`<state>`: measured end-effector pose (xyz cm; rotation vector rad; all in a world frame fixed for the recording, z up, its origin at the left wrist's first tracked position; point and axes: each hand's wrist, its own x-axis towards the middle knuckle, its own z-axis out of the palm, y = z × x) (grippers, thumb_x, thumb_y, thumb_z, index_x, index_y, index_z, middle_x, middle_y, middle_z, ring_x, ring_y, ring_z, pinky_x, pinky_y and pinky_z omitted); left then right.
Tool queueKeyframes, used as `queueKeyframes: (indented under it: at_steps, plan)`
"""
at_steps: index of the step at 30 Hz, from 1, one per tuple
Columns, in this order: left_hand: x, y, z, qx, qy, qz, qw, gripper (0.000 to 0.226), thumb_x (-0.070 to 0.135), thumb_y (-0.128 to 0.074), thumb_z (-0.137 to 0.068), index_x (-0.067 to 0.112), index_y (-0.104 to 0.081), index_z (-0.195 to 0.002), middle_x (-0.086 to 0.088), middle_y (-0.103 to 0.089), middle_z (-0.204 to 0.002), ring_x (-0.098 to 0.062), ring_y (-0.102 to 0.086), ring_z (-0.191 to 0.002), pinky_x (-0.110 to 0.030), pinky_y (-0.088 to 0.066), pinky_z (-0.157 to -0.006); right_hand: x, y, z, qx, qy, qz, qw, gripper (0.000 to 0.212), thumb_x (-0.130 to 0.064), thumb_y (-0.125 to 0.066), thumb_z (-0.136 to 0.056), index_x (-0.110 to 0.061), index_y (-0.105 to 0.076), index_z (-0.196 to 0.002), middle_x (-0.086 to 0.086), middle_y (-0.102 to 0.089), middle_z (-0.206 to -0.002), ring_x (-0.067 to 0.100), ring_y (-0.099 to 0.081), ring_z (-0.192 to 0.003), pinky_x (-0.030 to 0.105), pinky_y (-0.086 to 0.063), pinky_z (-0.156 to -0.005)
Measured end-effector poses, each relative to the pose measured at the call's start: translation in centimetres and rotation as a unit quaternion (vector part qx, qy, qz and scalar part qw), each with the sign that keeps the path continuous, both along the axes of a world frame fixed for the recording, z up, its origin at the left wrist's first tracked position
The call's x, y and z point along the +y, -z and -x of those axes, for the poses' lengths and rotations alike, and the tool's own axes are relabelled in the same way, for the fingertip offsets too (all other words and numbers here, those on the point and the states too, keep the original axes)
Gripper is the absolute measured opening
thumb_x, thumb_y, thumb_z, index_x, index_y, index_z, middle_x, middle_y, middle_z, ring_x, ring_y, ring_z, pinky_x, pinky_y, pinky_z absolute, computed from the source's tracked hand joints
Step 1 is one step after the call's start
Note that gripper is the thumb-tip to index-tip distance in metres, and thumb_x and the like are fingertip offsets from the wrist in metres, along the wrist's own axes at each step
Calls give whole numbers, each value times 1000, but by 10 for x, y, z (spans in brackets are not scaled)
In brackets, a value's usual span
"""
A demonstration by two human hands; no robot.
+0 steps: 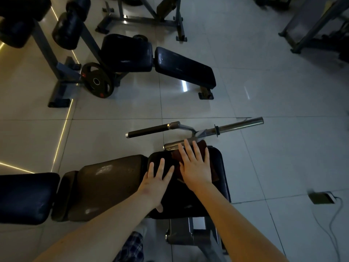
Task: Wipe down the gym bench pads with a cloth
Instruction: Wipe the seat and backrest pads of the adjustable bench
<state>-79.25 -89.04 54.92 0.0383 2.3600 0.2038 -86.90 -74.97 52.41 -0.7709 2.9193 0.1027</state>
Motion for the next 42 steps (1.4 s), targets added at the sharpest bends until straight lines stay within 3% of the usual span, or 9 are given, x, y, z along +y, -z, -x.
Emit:
queueKeyframes:
  at_steps: [3, 5, 11, 17, 26, 29, 31, 39, 42]
  plan:
    - [-1, 1, -1, 2, 1, 2, 1000, 136, 25, -84, -70, 26, 27, -147, -12, 43, -148, -43, 24, -141, -50, -7, -120, 22, 3, -34, 24, 3, 20, 1000, 73, -35, -60, -86, -23, -28, -150, 6, -26, -158, 28, -19, -146, 56, -14, -113]
    - [0, 0, -2, 5, 3, 4, 1000, 135, 26, -84, -71, 25, 28, -147, -12, 42, -149, -44, 23, -141, -50, -8, -120, 40, 5, -64, 34, -2, 25, 999, 79, -33, -67, -81, -24, -30, -150, 5, -28, -158, 29, -21, -145, 59, -18, -115]
    - [2, 0, -2, 8, -2, 5, 1000, 135, 26, -83, -72, 24, 30, -146, -14, 42, -148, -44, 23, -141, -49, -7, -119, 92, 11, -128, 40, -54, 19, 998, 68, -40, -35, -89, -27, -17, -154, 0, -10, -162, 26, -18, -146, 53, -17, -112]
    - [2, 2, -2, 1, -6, -4, 1000, 135, 23, -84, -71, 24, 29, -146, -13, 44, -147, -44, 25, -140, -51, -4, -119, 51, 6, -96, 22, 13, 28, 999, 62, -42, -33, -93, -25, -26, -152, 5, -18, -160, 28, -16, -147, 55, -18, -113]
    - [-1, 1, -1, 2, -5, -11, 1000, 137, 28, -85, -68, 21, 26, -148, -13, 42, -149, -44, 26, -140, -52, -5, -120, -17, 9, -8, 17, 20, 22, 999, 60, -42, -21, -96, -24, -18, -153, 6, -6, -162, 28, 4, -149, 58, 1, -115]
    - [0, -1, -1, 1, -8, -13, 1000, 139, 28, -86, -68, 21, 29, -146, -11, 42, -149, -44, 26, -140, -51, -5, -120, -27, 8, 7, 12, 13, 20, 1000, 60, -43, -27, -100, -26, -8, -154, 3, 4, -162, 28, 13, -147, 58, 12, -114]
    - [0, -3, -2, 3, -8, -11, 1000, 138, 28, -85, -69, 20, 29, -146, -11, 42, -149, -43, 26, -140, -50, -5, -120, -29, 6, 8, 17, 19, 23, 999, 62, -43, -33, -100, -26, -9, -154, 3, 1, -162, 29, 9, -148, 59, 13, -113]
    - [-2, -2, -4, 11, -17, -13, 1000, 136, 26, -85, -70, 9, 27, -146, -10, 41, -149, -40, 23, -142, -47, -7, -121, 19, 12, -62, 31, -31, 28, 999, 78, -36, -63, -83, -23, -27, -151, 3, -26, -158, 30, -15, -145, 61, -10, -113]
    - [-4, -2, -7, 27, -16, -17, 999, 136, 29, -84, -71, 9, 27, -146, -10, 39, -151, -39, 22, -142, -46, -6, -121, 42, 12, -96, 38, -58, 19, 997, 70, -37, -46, -86, -24, -27, -151, 2, -23, -159, 29, -19, -145, 57, -13, -110]
